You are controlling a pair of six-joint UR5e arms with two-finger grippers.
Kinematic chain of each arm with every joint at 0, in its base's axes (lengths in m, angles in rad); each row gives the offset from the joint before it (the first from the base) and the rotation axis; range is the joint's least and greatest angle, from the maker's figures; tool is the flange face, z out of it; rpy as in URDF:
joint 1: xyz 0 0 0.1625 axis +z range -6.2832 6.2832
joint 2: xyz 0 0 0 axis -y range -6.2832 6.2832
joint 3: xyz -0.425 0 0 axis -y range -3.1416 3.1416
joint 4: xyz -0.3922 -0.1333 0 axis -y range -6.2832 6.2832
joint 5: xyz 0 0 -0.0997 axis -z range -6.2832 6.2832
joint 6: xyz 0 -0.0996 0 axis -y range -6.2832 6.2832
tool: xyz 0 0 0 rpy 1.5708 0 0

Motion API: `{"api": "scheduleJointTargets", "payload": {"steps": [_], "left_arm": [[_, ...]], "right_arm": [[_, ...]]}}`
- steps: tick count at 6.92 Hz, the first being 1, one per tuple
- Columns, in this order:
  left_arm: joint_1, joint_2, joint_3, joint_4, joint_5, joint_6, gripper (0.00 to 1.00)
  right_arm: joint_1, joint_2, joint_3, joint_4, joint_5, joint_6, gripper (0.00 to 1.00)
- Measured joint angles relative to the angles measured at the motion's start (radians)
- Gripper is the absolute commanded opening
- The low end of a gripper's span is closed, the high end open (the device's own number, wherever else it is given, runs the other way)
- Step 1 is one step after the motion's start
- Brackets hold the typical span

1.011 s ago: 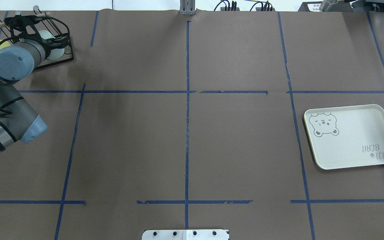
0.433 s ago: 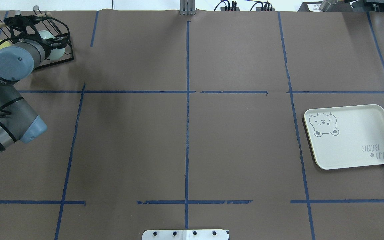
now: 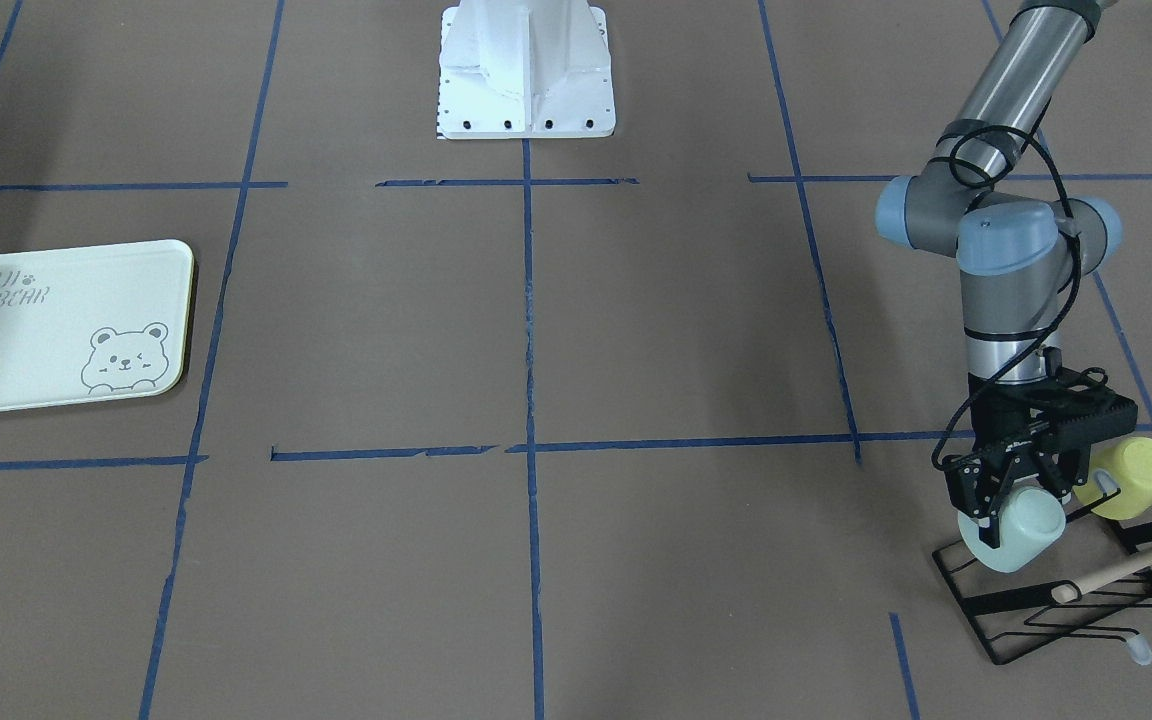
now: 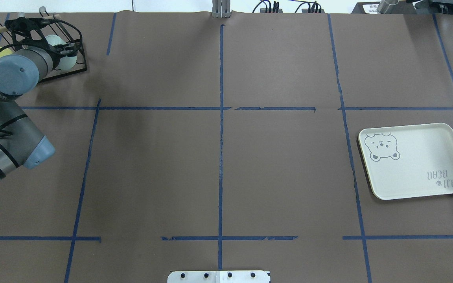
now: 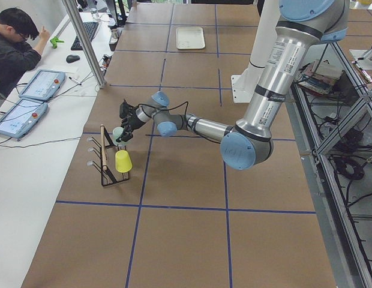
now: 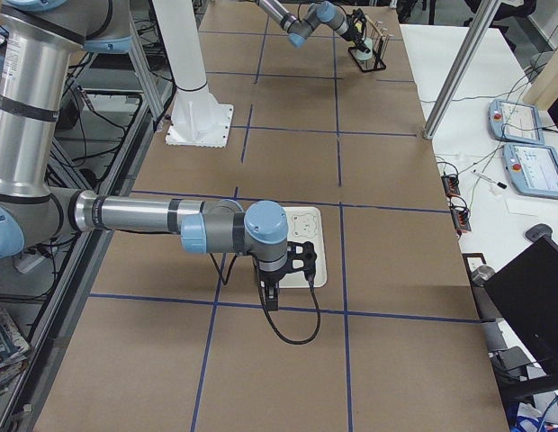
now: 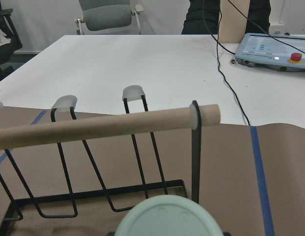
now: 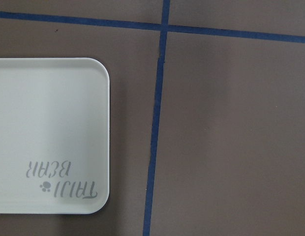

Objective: Left arm grabs green cup and hands to right arm on tray

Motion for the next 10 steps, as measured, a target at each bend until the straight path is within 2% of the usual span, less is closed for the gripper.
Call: {"api": "scheduleJointTargets", "payload": {"steps": [5,10], "left_arm": [[-0.029,0.023,-0.076,-0.029,0.002,0.059,0.57],[-0.054,0.102,-0.222,-0.004,-0.008,0.145,0.57]], "right_arm": [[0.0,0.0,-0.001,0.0,0.0,-0.001,1.0],[0.0,0.0,-0.003,0.0,0.0,0.0,1.0]]}}
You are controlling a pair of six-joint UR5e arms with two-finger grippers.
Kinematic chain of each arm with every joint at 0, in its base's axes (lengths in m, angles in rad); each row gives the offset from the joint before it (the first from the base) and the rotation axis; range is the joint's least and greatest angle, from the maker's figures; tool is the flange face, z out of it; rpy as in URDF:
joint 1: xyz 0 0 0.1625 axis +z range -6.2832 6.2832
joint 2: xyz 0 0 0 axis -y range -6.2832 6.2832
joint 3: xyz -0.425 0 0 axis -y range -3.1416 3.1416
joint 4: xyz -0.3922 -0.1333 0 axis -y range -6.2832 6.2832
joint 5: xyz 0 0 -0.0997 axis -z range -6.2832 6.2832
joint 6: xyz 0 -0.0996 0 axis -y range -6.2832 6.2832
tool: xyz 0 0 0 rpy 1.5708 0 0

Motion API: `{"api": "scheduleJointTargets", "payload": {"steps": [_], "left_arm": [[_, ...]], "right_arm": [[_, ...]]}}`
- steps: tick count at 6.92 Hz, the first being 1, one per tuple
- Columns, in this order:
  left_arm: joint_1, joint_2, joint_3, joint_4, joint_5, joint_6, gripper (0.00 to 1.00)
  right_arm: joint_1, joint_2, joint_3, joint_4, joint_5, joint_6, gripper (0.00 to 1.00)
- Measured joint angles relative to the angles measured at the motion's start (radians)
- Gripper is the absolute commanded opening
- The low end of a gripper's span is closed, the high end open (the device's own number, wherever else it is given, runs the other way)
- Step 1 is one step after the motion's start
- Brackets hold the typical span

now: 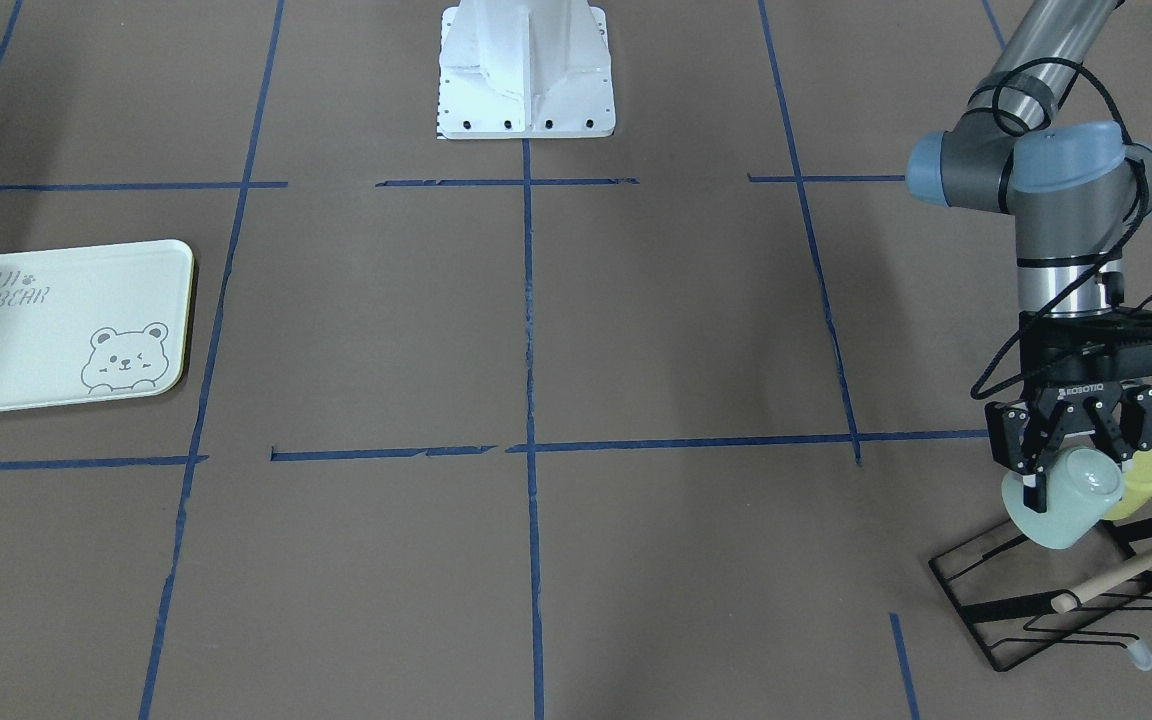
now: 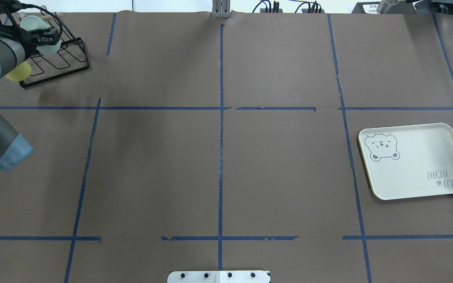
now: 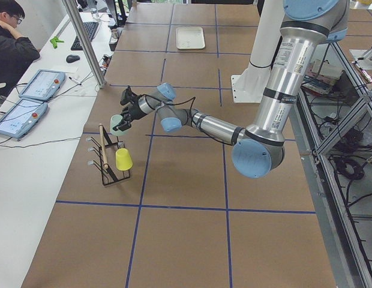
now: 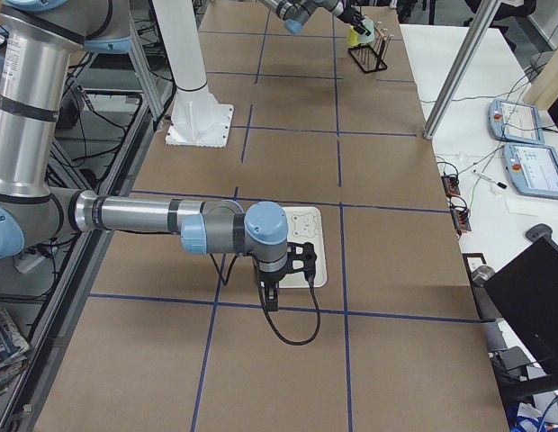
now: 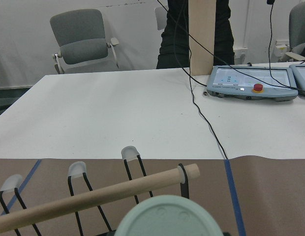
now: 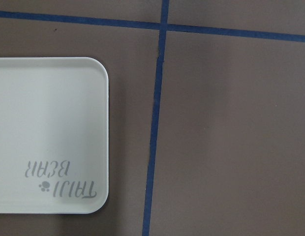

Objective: Left arm grabs green cup and hands to right arm on tray

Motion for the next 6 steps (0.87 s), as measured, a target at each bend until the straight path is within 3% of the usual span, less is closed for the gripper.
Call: {"api": "scheduleJointTargets", "payload": {"steps": [2,4,6], "left_arm": [[-0.006,0.011,-0.088,0.07,-0.003,0.002,0.57],[0.004,0.012,-0.129,0.097,-0.005,-0.142,0.57],[0.051,0.006,-0.138,0.098,-0.006,-0.342,0.57]], "right_arm": [[0.0,0.001,0.004,0.0,0.003,0.006,1.0],[0.0,0.004,0.01,0.02,0.086,0.038,1.0],[-0.002,0.006,0.014,0.173,0.148,0.223,1.0]]}}
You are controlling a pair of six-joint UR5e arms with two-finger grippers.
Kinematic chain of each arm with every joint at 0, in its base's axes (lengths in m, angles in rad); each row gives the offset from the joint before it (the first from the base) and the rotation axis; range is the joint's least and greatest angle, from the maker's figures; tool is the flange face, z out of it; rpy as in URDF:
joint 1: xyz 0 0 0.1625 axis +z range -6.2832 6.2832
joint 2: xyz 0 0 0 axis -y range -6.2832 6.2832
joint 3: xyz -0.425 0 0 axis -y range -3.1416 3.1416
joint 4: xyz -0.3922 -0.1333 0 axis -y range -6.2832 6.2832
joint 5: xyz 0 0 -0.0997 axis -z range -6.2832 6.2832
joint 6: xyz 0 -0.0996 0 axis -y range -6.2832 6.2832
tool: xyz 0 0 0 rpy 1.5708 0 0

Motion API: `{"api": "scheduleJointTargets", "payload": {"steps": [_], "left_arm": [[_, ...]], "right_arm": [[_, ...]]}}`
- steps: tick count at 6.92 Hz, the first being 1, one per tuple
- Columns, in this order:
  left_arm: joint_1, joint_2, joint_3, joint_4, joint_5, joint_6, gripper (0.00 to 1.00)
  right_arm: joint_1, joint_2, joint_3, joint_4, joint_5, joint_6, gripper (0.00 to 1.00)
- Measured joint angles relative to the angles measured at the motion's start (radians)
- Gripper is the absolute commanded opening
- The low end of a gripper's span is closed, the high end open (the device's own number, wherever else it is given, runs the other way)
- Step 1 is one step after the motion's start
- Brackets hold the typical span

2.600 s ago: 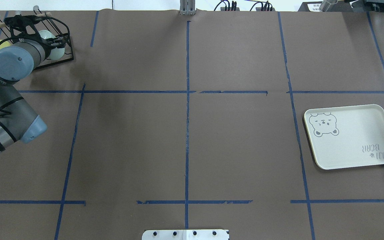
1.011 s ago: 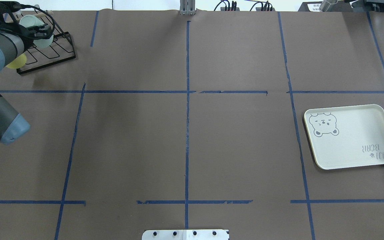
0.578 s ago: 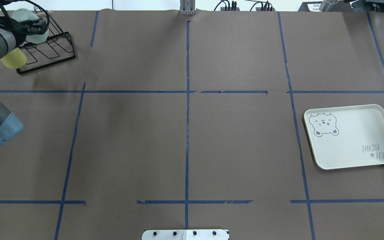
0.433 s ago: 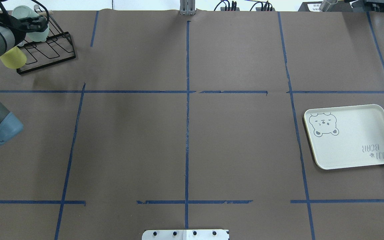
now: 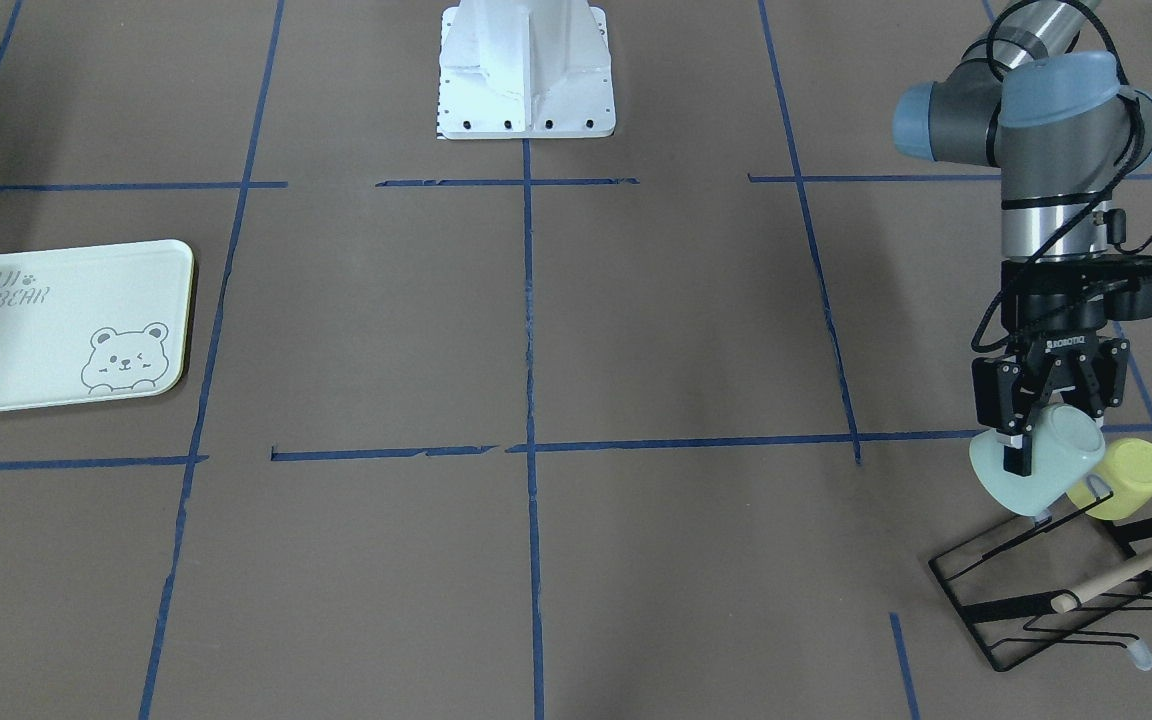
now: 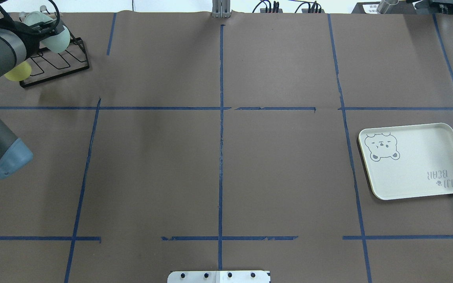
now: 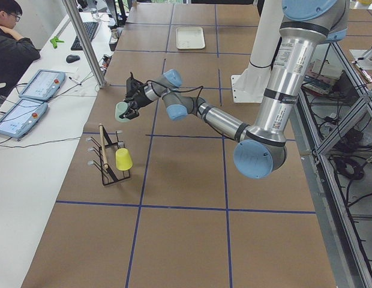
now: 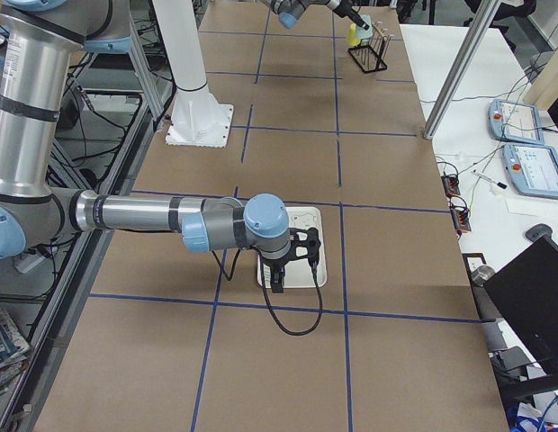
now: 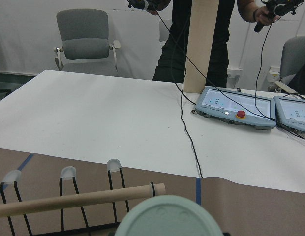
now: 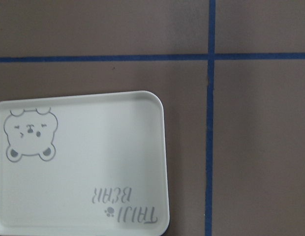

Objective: Left arm grabs green cup and hands to right arm on tray

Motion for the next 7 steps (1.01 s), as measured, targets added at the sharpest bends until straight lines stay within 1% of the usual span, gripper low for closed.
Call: {"api": "scheduleJointTargets", "payload": {"steps": [1,2,3,4,5,6,7], "left_arm": [[0.054,-0.009,-0.001,-0.001,0.0,-0.097,0.57],[0.113,-0.033,-0.004,-0.001,0.0,-0.176,0.57],[0.166,-0.065,-0.018,-0.002,-0.002,-0.233,0.57],[0.2,-0.085,-0.043,-0.019,-0.027,-0.29,0.57],[0.216,-0.092,-0.063,-0.067,-0.086,-0.374,0.57],[0.223,-0.094,-0.073,-0.129,-0.15,-0.471,0.57],[0.231,-0.095,-0.076,-0.191,-0.186,-0.543,0.57]], "right_arm": [[-0.018,0.001,0.0,0.135,0.006,0.163,1.0],[-0.065,0.009,-0.002,0.278,0.006,0.336,1.0],[-0.13,0.037,-0.003,0.416,0.003,0.518,1.0],[-0.189,0.083,-0.004,0.527,-0.005,0.689,1.0],[-0.26,0.133,-0.004,0.624,-0.04,0.846,1.0],[-0.343,0.178,-0.003,0.715,-0.112,0.986,1.0],[-0.411,0.212,-0.003,0.793,-0.175,1.103,1.0]]}}
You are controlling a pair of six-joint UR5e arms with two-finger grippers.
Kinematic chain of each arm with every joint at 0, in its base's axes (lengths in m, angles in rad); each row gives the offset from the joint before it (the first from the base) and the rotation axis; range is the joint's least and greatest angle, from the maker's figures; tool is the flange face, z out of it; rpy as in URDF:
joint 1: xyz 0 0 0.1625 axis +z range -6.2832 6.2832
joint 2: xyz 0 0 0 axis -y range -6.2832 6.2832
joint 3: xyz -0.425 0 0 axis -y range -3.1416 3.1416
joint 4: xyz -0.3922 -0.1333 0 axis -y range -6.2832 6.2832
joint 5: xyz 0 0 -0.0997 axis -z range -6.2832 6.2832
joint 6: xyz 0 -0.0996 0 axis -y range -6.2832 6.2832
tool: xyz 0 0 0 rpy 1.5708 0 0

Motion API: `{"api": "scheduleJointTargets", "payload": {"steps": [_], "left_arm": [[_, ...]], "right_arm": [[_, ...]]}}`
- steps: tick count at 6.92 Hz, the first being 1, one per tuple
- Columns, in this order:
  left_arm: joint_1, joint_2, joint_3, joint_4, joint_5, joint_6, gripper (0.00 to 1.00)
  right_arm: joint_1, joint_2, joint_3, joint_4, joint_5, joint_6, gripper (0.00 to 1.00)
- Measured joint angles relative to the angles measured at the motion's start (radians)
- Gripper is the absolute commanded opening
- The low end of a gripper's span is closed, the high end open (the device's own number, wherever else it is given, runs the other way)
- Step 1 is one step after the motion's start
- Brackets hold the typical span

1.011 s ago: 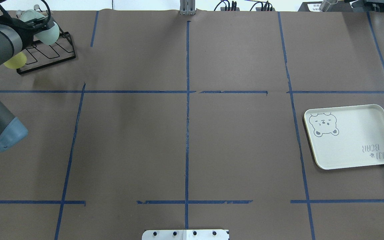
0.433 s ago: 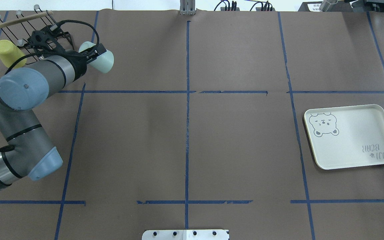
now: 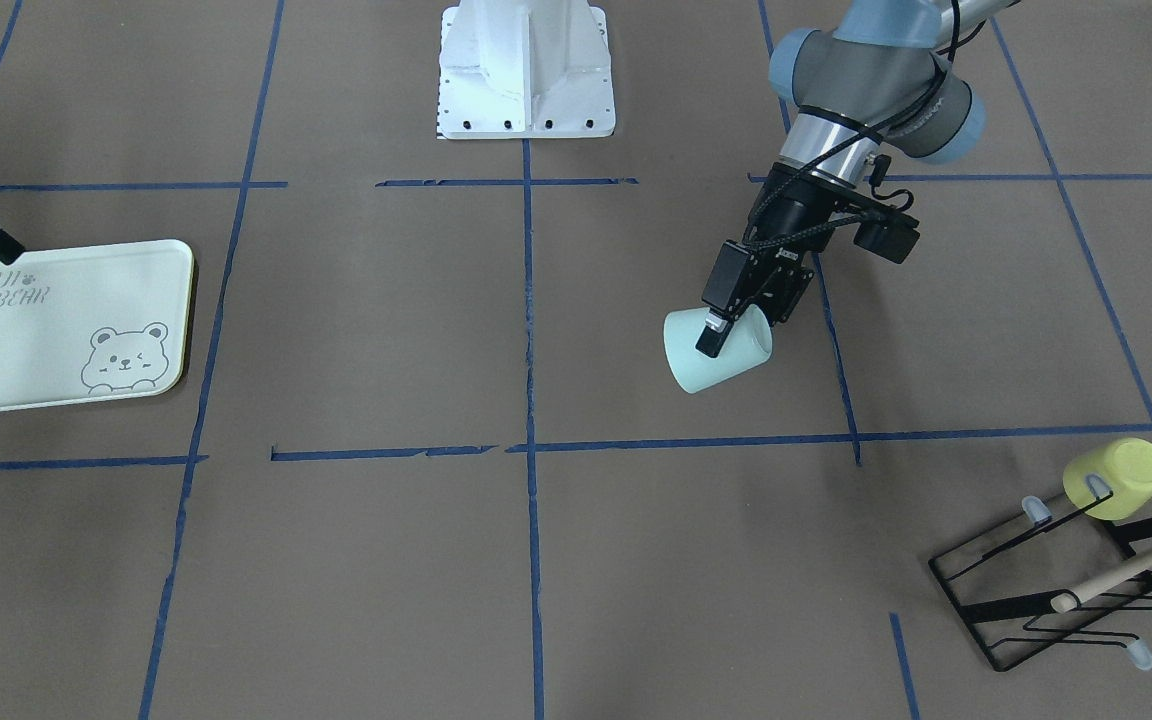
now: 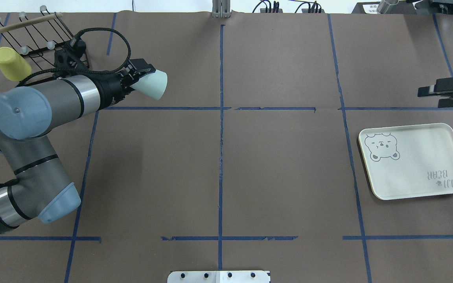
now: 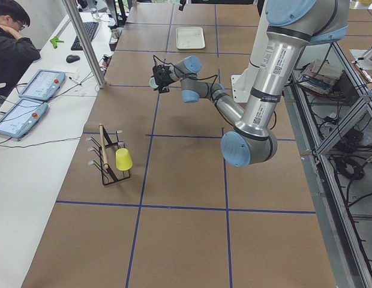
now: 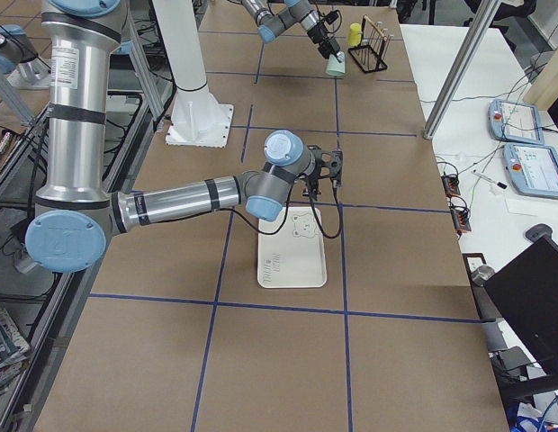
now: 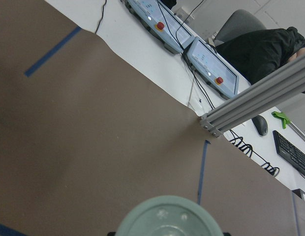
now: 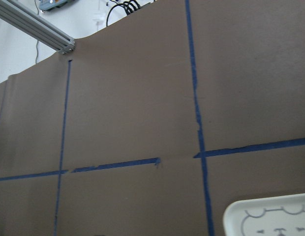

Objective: Left arm grabs green cup and hands to right arm on tray

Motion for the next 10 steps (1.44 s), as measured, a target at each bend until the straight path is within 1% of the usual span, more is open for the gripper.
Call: {"api": "scheduleJointTargets", "payload": {"steps": [1,2,3,5,6,7,9,10], "left_arm": [[0.026,0.0,0.005,-0.089,-0.014,-0.049,0.57],[0.065,0.0,0.015,-0.194,-0.019,-0.084,0.57],[0.096,0.0,0.023,-0.263,-0.021,-0.108,0.57],[0.16,-0.005,0.054,-0.38,-0.02,-0.131,0.57],[0.175,-0.006,0.08,-0.453,-0.019,-0.135,0.57],[0.181,-0.007,0.101,-0.511,-0.018,-0.137,0.57],[0.183,-0.01,0.114,-0.567,-0.018,-0.153,0.57],[0.184,-0.013,0.118,-0.582,-0.017,-0.178,0.57]], "right_arm": [[-0.049,0.033,0.0,0.073,-0.034,0.106,1.0],[-0.084,0.068,0.0,0.145,-0.048,0.214,1.0],[-0.114,0.098,-0.003,0.201,-0.052,0.298,1.0],[-0.187,0.14,-0.009,0.283,-0.065,0.382,1.0],[-0.23,0.157,-0.014,0.345,-0.107,0.429,1.0],[-0.304,0.169,-0.018,0.422,-0.204,0.477,1.0],[-0.499,0.179,-0.021,0.559,-0.45,0.509,1.0],[-0.561,0.184,-0.021,0.595,-0.521,0.519,1.0]]}}
